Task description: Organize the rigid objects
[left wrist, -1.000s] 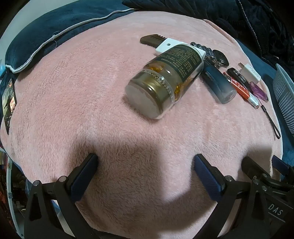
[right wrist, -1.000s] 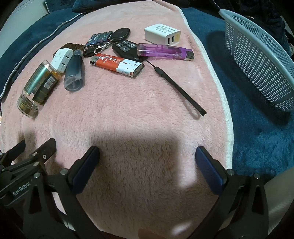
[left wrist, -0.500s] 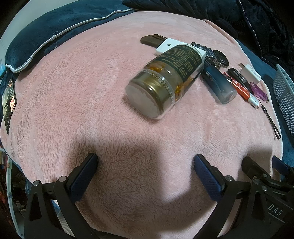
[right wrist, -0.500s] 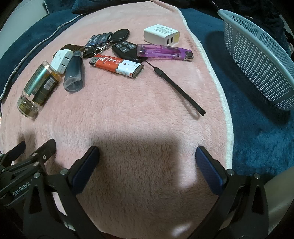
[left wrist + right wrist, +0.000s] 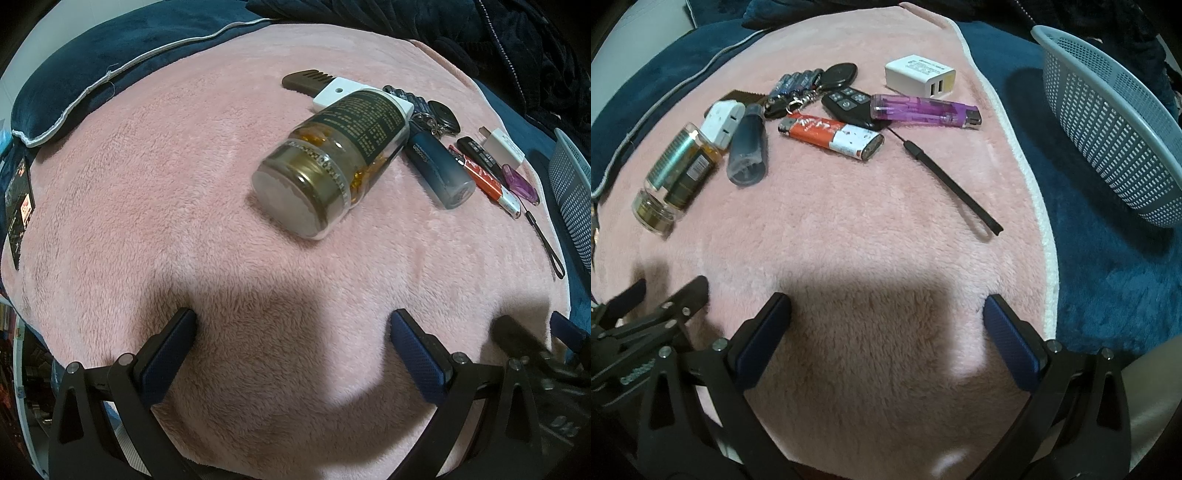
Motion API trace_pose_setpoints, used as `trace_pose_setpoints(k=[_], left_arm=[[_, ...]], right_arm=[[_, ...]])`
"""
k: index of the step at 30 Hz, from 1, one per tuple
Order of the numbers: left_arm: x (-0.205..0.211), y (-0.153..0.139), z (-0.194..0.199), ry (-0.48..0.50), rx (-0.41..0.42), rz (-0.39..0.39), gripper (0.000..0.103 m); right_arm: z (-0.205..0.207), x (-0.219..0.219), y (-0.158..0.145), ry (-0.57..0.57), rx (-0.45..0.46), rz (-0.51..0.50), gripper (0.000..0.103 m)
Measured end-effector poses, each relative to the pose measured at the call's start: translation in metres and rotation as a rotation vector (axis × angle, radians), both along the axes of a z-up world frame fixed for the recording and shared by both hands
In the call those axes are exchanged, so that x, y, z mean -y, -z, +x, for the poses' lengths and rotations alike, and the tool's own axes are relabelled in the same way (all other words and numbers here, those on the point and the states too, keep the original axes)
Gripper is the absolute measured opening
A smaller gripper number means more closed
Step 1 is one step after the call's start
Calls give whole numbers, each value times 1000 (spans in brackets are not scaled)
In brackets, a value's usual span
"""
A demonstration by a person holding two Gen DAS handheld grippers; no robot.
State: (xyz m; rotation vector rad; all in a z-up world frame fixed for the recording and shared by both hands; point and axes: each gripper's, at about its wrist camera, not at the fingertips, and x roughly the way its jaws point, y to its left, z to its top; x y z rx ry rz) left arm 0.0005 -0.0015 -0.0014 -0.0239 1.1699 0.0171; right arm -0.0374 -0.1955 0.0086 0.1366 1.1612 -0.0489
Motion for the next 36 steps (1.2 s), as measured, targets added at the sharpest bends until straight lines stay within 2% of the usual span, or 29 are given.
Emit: trace_pose_setpoints(k=[4,9,12,15,19,21,26,31,33,36], left_arm=[[1,0,0,0,0,0,103],[0,0,0,0,3,2,103],[1,-2,-2,-2,8,6,103],[1,-2,-6,0,28,10,103],[2,-1,-14,7,63,9,103],[1,0,-16,8,64,9,103],[-1,0,-21,9,57,5,103],[-4,-9,-15,21,40,11,103],[-4,-15,-15,21,43,29,102],[-7,-42,-21,35,113,96,101]], right_arm=[[7,9,-26,-3,44,79,102],[48,4,-56,-106,60,68,102],[80,-2,-57,-228,27,71,102],[98,-7,-52,-276,62,126,100],[108,-22,-43,-300,74,203,84],[110,-31,-40,-337,60,238,73],[122,-51,-27,-385,-5,246,39],[137,-53,-11,-354,-70,256,28],[136,-48,-14,-352,-67,274,28],[129,-36,-19,-344,-68,289,28]])
